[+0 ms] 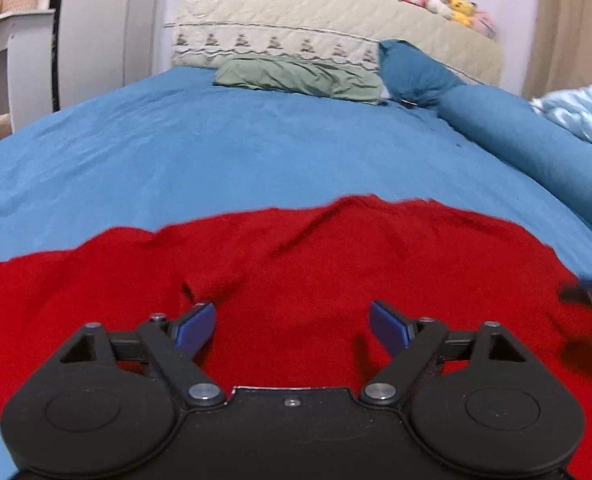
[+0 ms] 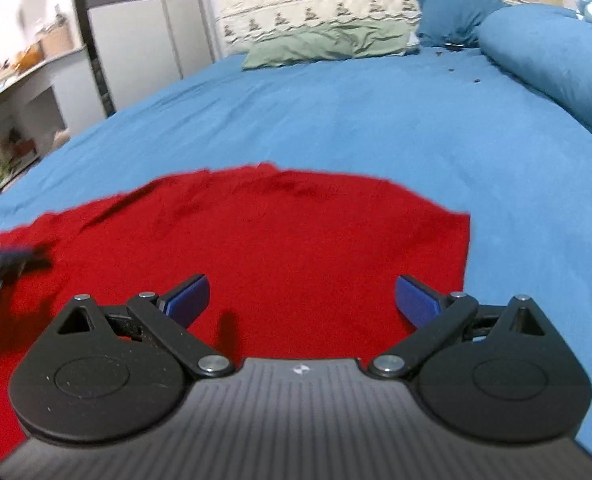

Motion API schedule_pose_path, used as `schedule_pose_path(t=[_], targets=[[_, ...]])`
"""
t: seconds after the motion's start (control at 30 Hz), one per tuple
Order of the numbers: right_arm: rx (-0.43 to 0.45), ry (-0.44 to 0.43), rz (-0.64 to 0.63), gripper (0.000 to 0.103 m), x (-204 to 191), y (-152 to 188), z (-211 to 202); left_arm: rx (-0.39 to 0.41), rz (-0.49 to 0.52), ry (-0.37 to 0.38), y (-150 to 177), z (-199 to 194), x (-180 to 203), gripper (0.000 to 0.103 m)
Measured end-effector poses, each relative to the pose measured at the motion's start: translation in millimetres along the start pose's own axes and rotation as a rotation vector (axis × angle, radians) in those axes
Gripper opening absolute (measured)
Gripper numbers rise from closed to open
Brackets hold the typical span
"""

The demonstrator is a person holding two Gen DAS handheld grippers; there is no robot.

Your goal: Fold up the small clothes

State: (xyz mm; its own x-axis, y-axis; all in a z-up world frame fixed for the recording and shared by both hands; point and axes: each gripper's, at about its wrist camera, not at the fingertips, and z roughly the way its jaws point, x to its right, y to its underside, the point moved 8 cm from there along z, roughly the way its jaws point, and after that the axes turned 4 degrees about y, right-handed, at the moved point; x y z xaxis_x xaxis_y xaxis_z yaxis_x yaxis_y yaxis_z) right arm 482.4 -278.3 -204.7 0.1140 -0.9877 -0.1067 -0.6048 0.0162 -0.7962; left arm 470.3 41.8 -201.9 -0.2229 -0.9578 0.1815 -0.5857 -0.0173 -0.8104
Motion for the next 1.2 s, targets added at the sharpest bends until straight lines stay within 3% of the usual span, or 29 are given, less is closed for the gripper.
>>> schedule_pose_path(t=[0.13,0.3,0.47,0.6,0.7,0.77,0.87,1.07,1.2], targets=[[-0.035,0.011,0.012,0.103,5.8,17.0,2.9,-0.07,-0.068,0.011,-3.7,28.0,-19.5,0.088],[-0.045,0.015,-0.008,0.103,5.3,26.3,2.6,-0.071,-0.087,0.027,-10.1,22.6,-23.9,0.09],[-0.019,0.041,-0.002,0.103,-4.4,15.0,-20.2,-0.023,-0.063,-0.033,-17.6,-30.1,-19.4,0.09],[0.012,0.121,-0.02,0.103,-22.4,-7.9,-60.0,0.018,-0.059,-0.062,-28.4,-95.3,-23.2,0.091],[0.054,0.154,-0.077,0.103,-47.9,-30.1,-94.4,0.071,-0.061,-0.108,-40.8,-143.6,-36.5,0.101],[0.024,0.176,-0.128,0.103,-67.0,-39.1,-104.6,0.13,-0.077,-0.129,-49.1,-176.3,-56.1,0.103],[-0.002,0.152,-0.114,0.103,-98.9,-46.6,-118.0,0.152,-0.12,-0.2,-50.0,-200.5,-95.1,0.103],[0.001,0.04,-0.152,0.103,-175.7,-42.4,-127.1,0.135,-0.336,-0.302,-16.9,-211.8,-194.3,0.103],[-0.055,-0.028,-0.165,0.103,-217.3,-22.0,-106.1,0.111,-0.452,-0.341,13.5,-199.1,-245.4,0.103]])
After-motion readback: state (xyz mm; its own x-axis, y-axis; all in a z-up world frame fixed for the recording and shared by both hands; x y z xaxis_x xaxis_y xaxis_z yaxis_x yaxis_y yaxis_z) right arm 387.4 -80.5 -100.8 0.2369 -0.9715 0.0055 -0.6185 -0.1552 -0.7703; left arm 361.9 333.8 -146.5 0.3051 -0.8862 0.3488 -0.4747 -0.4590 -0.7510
